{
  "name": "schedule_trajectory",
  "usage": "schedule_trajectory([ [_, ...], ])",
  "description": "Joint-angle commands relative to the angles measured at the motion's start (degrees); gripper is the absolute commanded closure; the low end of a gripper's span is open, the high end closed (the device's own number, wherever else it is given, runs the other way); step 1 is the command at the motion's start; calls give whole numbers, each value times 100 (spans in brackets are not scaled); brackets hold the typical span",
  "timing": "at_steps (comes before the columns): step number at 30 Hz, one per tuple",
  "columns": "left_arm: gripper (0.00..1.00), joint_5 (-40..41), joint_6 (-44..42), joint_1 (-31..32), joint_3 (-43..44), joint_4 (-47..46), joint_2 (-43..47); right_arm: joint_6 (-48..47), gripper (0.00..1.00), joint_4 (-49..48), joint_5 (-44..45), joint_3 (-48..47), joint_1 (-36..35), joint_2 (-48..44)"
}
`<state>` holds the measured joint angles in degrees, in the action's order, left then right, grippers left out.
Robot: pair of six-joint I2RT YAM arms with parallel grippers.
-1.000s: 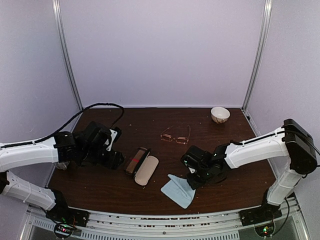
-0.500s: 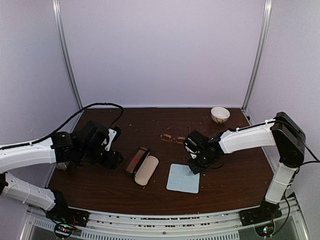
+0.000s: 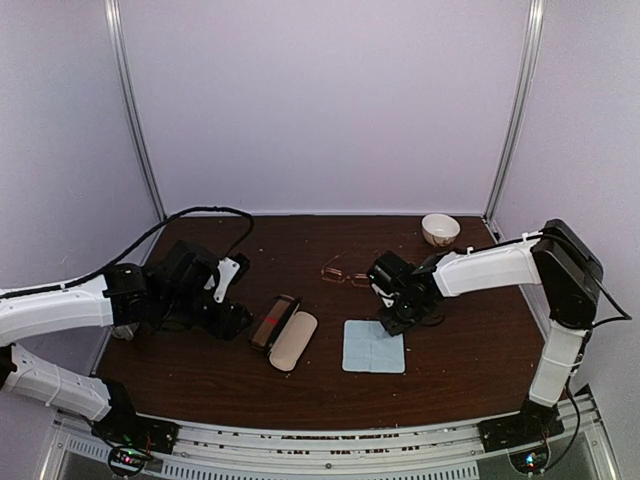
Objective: Organize the sunglasses
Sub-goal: Move the corner of the glasses cleaning cloth to the center of the board, then pick up the corner of the glasses cleaning cloth at the center of the board.
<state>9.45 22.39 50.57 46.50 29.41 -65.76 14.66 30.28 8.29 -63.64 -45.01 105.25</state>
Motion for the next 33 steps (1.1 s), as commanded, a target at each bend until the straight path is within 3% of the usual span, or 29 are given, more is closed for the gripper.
schedule_trajectory([
  [1,39,-507,-513,33,165,-519,-20,-117,71,107,258,-104,32,-66],
  [5,40,-860,-954,243,272,-676,-68,-116,57,153,381,-91,44,-390],
  [11,40,-1221,-1657,713,591,-860,-435,51,46,124,514,192,56,-1127],
  [16,42,-1502,-2177,1028,1104,-910,-1193,413,39,65,507,661,63,-1737],
  [24,45,-1856,-2720,1226,1785,-1236,-2471,1018,36,-238,643,1682,58,-2908],
  [29,47,-1952,-2945,1228,2005,-1490,-2975,1120,23,-545,735,2112,80,-3657],
  [33,48,-2031,-3112,1228,2279,-1494,-3361,1136,20,-577,687,2218,112,-3851],
])
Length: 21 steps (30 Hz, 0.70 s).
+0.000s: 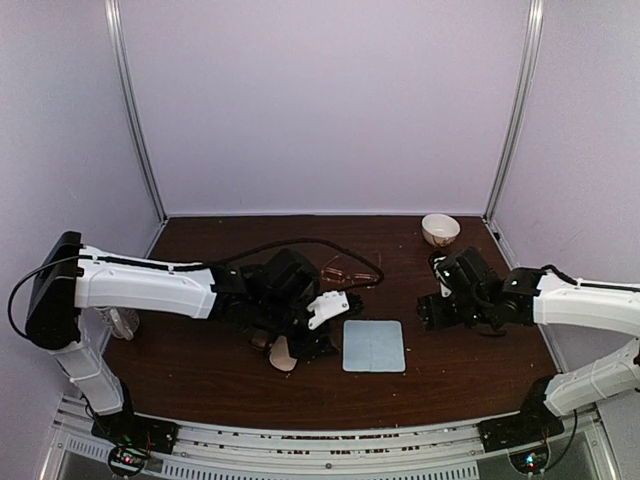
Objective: Organize the sunglasses
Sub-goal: Pick up the corner of the glasses cleaning cloth at the center of the board.
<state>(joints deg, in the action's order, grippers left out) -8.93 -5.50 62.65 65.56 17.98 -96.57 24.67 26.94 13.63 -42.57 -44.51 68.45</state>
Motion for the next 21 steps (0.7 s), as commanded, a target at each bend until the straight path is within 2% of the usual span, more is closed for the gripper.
schedule_trajectory([
  [1,49,-227,-366,19,436,-345,-378,153,20,-197,141,110,65,-169],
  [7,54,-405,-565,21,739,-133,-856,274,20,-190,21,218,65,-200],
  [13,55,-739,-660,27,818,-60,-1128,303,20,-311,-171,324,66,-51],
  [21,57,-423,-856,180,1152,126,-1651,272,20,-405,-338,297,73,189],
])
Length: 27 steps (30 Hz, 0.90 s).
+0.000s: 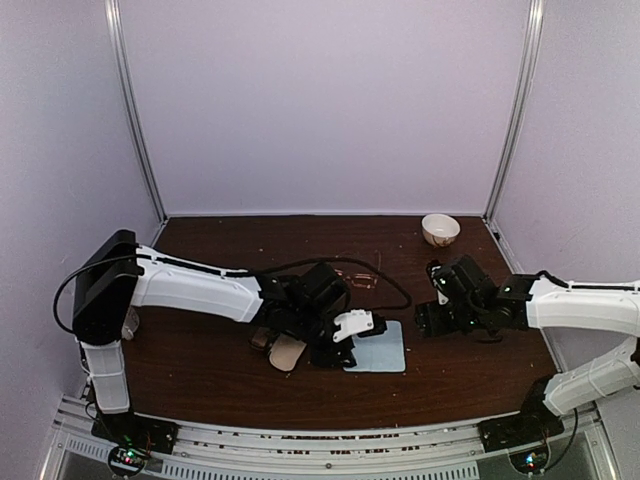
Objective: Organize the sunglasses
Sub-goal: Pick up the corner of the glasses cleaning cloth at the center of the board.
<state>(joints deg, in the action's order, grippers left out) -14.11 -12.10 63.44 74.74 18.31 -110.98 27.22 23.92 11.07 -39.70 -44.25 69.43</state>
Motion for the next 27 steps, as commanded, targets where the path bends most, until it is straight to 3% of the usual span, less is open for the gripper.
schedule_trajectory([
  [1,58,164,-216,122,277,118,-266,12,20,-110,-91,8,45,108],
  [19,66,879,-345,204,266,93,-863,37,20,-83,-224,-37,43,185],
  [27,79,954,-363,204,242,-128,-1001,144,20,-77,-324,80,41,65],
])
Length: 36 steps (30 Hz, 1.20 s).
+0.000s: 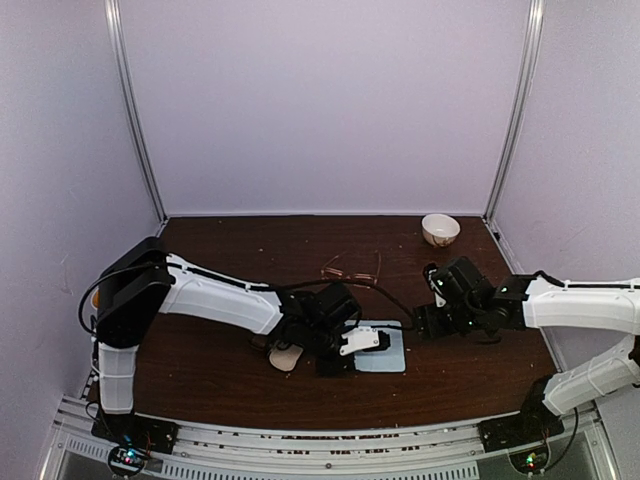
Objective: Organize the sunglasses
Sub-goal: Pick up the corner of the glasses cleaning cloth at the center of the board, then pick up the corner of the glasses cleaning cloth from the center of the board.
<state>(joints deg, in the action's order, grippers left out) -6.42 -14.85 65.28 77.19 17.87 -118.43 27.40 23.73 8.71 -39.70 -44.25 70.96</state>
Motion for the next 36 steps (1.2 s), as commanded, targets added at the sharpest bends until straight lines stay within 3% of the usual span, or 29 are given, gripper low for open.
schedule_trajectory([
  [1,80,211,-91,20,-6,-101,-264,153,20,-72,-136,142,38,-128],
  [8,100,260,-48,11,-67,-268,-261,451,21,-391,-824,718,39,-554],
  [16,100,198,47,-9,-271,-543,-142,700,21,-1696,-1446,1744,-43,-1157],
  [28,100,135,177,-150,-642,-710,70,-574,20,-2785,-304,2159,-1587,-1213],
  [36,100,111,278,-220,-903,-820,198,-1339,22,-2885,-24,1989,-2362,-377],
])
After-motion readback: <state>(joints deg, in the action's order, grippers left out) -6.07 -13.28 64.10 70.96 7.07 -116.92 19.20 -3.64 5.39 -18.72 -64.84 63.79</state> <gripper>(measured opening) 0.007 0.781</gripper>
